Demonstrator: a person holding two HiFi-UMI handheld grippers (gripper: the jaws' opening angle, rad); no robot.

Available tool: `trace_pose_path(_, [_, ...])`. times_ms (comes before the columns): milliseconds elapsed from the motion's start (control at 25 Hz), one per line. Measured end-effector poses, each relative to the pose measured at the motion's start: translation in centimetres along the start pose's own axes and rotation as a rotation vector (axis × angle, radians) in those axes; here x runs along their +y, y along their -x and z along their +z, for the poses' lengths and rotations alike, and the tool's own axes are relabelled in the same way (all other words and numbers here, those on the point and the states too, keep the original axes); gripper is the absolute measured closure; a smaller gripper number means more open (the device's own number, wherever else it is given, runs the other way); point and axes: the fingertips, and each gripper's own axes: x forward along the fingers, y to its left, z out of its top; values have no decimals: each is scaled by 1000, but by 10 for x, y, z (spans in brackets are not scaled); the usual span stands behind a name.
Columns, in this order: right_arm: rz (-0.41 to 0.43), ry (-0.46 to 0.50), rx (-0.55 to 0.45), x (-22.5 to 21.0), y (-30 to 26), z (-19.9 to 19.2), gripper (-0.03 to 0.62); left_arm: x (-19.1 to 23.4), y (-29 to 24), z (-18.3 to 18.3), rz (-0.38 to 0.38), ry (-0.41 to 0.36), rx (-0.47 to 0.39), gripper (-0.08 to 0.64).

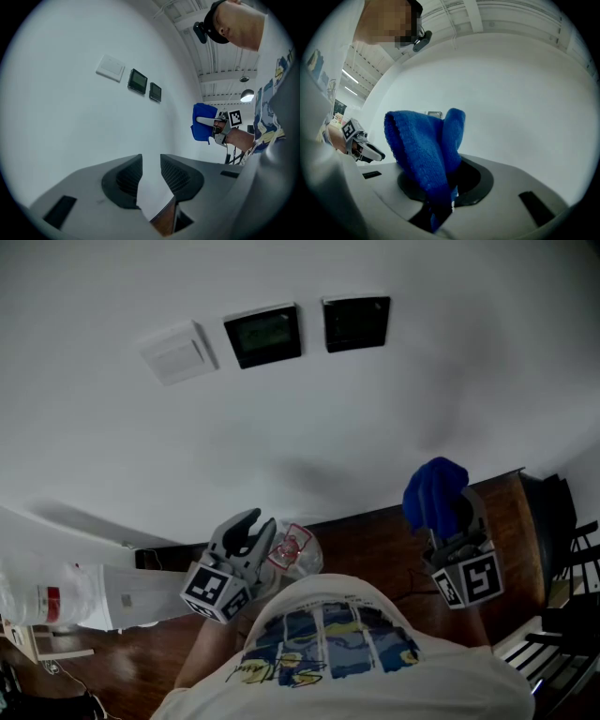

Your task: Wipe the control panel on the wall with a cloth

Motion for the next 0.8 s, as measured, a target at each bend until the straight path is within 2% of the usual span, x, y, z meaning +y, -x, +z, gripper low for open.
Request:
trace_pose_path(320, [24,-3,-6,5,-6,0,503,4,7,2,22,2,-2,463])
trace_pose_path(800, [27,-5,-17,1,-8,0,503,2,0,3,17,-4,-3,463])
